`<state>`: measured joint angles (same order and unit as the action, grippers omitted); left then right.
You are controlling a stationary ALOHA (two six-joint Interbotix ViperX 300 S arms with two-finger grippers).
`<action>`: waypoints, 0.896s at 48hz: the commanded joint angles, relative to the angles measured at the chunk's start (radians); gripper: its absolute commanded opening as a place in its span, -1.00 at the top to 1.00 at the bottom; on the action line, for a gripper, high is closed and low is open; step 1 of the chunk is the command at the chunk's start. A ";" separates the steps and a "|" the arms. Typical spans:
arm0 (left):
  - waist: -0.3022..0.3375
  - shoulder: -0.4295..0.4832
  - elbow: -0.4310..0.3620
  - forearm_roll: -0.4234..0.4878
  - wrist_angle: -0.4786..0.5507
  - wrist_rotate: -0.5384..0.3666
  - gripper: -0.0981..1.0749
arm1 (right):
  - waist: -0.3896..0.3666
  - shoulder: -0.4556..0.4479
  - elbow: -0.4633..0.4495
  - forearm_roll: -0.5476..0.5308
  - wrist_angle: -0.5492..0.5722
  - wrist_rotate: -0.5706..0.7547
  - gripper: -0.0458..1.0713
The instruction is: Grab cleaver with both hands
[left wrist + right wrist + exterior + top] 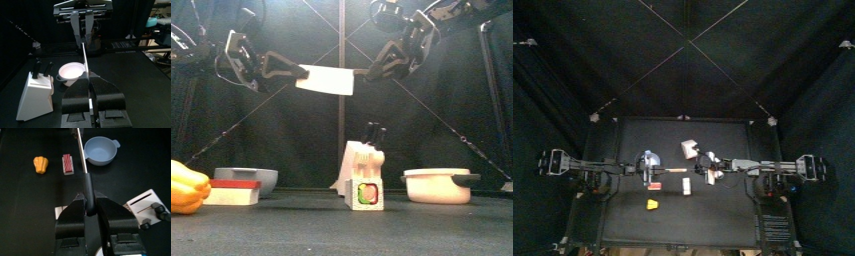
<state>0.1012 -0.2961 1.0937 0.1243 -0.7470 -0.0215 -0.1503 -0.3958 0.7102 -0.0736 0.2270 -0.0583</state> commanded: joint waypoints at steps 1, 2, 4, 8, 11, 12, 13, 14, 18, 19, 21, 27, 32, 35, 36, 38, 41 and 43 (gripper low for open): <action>-0.006 0.025 0.014 0.000 0.002 0.002 0.46 | -0.028 -0.072 0.072 -0.028 -0.063 0.005 0.19; -0.006 0.034 0.008 0.000 0.000 0.002 0.46 | -0.028 -0.078 0.083 -0.029 -0.081 0.005 0.19; -0.008 0.041 0.003 0.000 -0.002 0.000 0.46 | -0.028 -0.089 0.104 -0.029 -0.117 0.006 0.19; -0.012 0.055 -0.006 -0.002 -0.002 0.002 0.46 | -0.032 -0.104 0.141 -0.020 -0.172 0.006 0.19; -0.012 0.061 -0.006 0.000 -0.002 0.003 0.46 | -0.029 -0.106 0.152 -0.014 -0.183 0.006 0.20; -0.014 0.061 -0.006 0.000 -0.002 0.003 0.46 | -0.028 -0.104 0.152 -0.011 -0.181 0.006 0.20; -0.012 0.063 -0.006 0.000 -0.002 0.003 0.46 | -0.026 -0.104 0.152 -0.009 -0.179 0.006 0.21; -0.012 0.063 -0.006 0.000 -0.002 0.006 0.46 | -0.026 -0.104 0.152 -0.008 -0.178 0.008 0.21; -0.015 0.069 -0.008 0.002 -0.002 0.017 0.46 | -0.018 -0.100 0.147 0.009 -0.170 0.006 0.21; -0.015 0.071 -0.008 0.002 -0.002 0.020 0.46 | -0.014 -0.097 0.143 0.017 -0.164 0.008 0.21; -0.020 0.074 -0.008 0.002 -0.002 0.026 0.46 | -0.011 -0.094 0.140 0.028 -0.158 0.008 0.21; -0.035 0.094 -0.006 0.002 -0.002 0.034 0.46 | -0.009 -0.086 0.129 0.074 -0.121 0.008 0.21; -0.038 0.120 -0.012 0.002 -0.002 0.035 0.46 | -0.015 -0.077 0.120 0.112 -0.078 0.006 0.21; -0.038 0.129 -0.020 0.000 -0.002 0.035 0.46 | -0.015 -0.072 0.118 0.120 -0.069 0.006 0.21; -0.037 0.132 -0.021 0.000 -0.002 0.035 0.46 | -0.015 -0.069 0.117 0.121 -0.067 0.006 0.21; -0.037 0.137 -0.025 0.000 -0.002 0.035 0.46 | -0.014 -0.066 0.118 0.123 -0.067 0.006 0.21; -0.035 0.144 -0.026 0.000 -0.002 0.035 0.46 | -0.014 -0.055 0.121 0.124 -0.067 0.008 0.21; -0.035 0.149 -0.025 0.000 -0.002 0.034 0.46 | -0.012 -0.046 0.124 0.127 -0.067 0.008 0.21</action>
<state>0.0752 -0.1519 1.0462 0.1197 -0.7532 0.0123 -0.1473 -0.4372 0.8330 0.0476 0.1381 -0.0552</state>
